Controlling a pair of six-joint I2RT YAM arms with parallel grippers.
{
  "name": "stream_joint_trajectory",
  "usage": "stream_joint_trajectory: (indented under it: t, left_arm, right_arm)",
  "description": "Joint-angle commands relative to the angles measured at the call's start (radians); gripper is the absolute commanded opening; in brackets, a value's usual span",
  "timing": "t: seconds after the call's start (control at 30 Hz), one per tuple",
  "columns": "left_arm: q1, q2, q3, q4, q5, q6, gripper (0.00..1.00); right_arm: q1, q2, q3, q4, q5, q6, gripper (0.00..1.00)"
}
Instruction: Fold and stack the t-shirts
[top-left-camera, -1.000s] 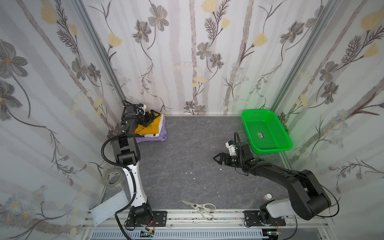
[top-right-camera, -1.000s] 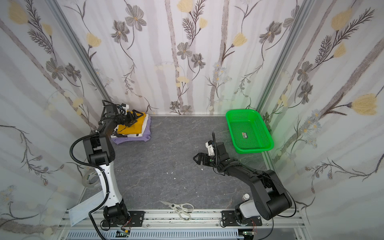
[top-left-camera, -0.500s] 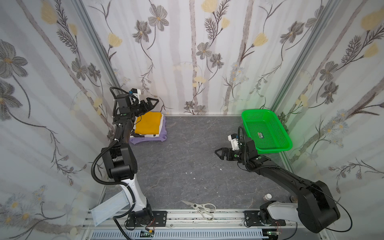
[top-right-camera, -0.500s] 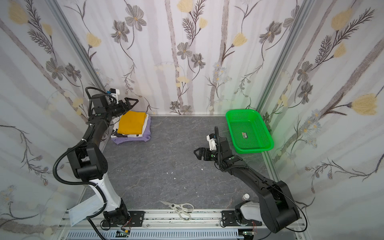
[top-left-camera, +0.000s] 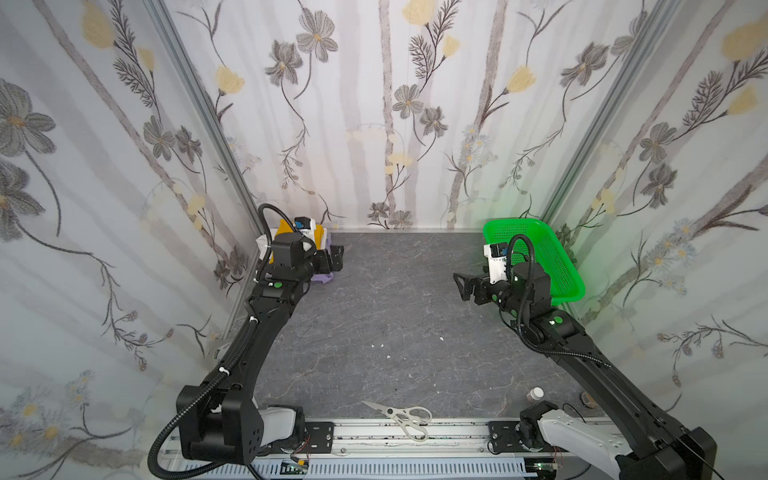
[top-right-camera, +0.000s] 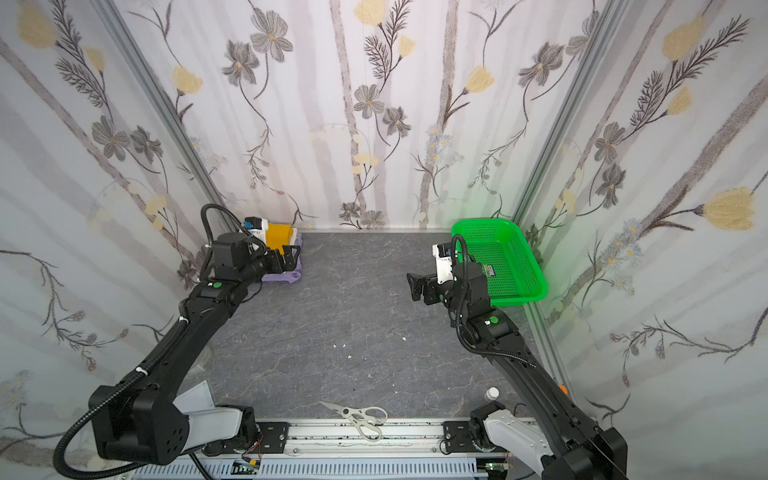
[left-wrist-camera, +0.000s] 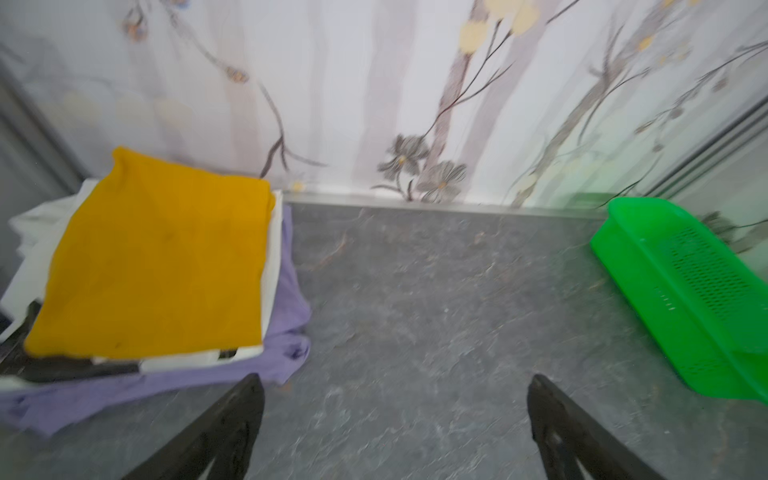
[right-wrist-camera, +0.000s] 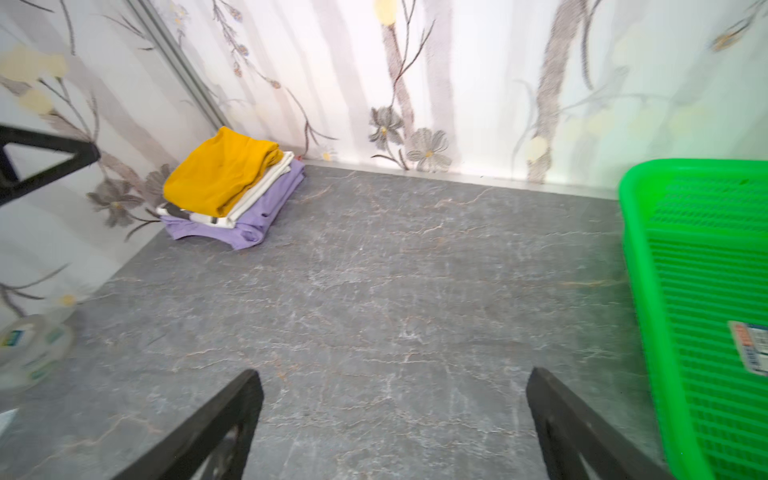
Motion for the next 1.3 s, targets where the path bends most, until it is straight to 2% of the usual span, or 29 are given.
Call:
stream_joint_trajectory:
  t: [0.0, 0.07, 0.13, 0.2, 0.27, 0.33, 0.37, 0.5, 0.57, 0.73, 0.87, 0.97, 1.03, 1.1, 1.2, 1.27]
  left_arm:
    - [-0.002, -0.048, -0.149, 0.217, -0.209, 0.059, 1.00]
    - [-0.002, -0.041, -0.206, 0.248, -0.284, 0.075, 1.00]
    - [-0.002, -0.019, -0.257, 0.294, -0.355, 0.080, 1.00]
    - [-0.002, -0.002, -0.367, 0.457, -0.397, 0.079, 1.00]
    - [-0.002, 0.011, -0.476, 0.640, -0.404, 0.086, 1.00]
    - [-0.002, 0.046, -0.553, 0.762, -0.388, 0.108, 1.00]
    - [0.000, 0.028, -0.549, 0.722, -0.372, 0.119, 1.00]
    - [-0.003, 0.040, -0.598, 0.814, -0.379, 0.191, 1.00]
    - [0.001, 0.087, -0.607, 0.843, -0.384, 0.207, 1.00]
    - [0.025, 0.228, -0.616, 0.959, -0.280, 0.214, 1.00]
    - [0.057, 0.249, -0.616, 0.978, -0.256, 0.181, 1.00]
    - [0.112, 0.327, -0.609, 1.041, -0.161, 0.146, 1.00]
    - [0.144, 0.315, -0.601, 0.997, -0.142, 0.106, 1.00]
    - [0.140, 0.318, -0.599, 0.996, -0.126, 0.118, 1.00]
    - [0.139, 0.319, -0.599, 0.996, -0.128, 0.119, 1.00]
    - [0.139, 0.322, -0.599, 0.999, -0.130, 0.121, 1.00]
  right_arm:
    - [0.020, -0.089, -0.104, 0.207, 0.191, -0.215, 1.00]
    - [0.018, -0.172, -0.270, 0.404, 0.258, -0.276, 1.00]
    - [0.004, -0.244, -0.410, 0.590, 0.247, -0.368, 1.00]
    - [-0.018, -0.286, -0.547, 0.789, 0.274, -0.413, 1.00]
    - [-0.064, -0.282, -0.638, 0.904, 0.314, -0.392, 1.00]
    - [-0.103, -0.256, -0.682, 0.938, 0.336, -0.351, 1.00]
    - [-0.115, -0.240, -0.701, 0.969, 0.346, -0.338, 1.00]
    - [-0.192, -0.087, -0.789, 1.236, 0.312, -0.271, 1.00]
    - [-0.208, -0.018, -0.793, 1.292, 0.297, -0.250, 1.00]
    - [-0.238, 0.065, -0.801, 1.354, 0.239, -0.263, 1.00]
    - [-0.296, 0.153, -0.821, 1.494, 0.190, -0.218, 1.00]
    - [-0.321, 0.279, -0.823, 1.646, 0.168, -0.190, 1.00]
    - [-0.350, 0.321, -0.828, 1.671, 0.156, -0.162, 1.00]
    - [-0.356, 0.383, -0.824, 1.753, 0.124, -0.166, 1.00]
    - [-0.359, 0.343, -0.777, 1.603, 0.145, -0.152, 1.00]
    - [-0.365, 0.354, -0.760, 1.587, 0.151, -0.143, 1.00]
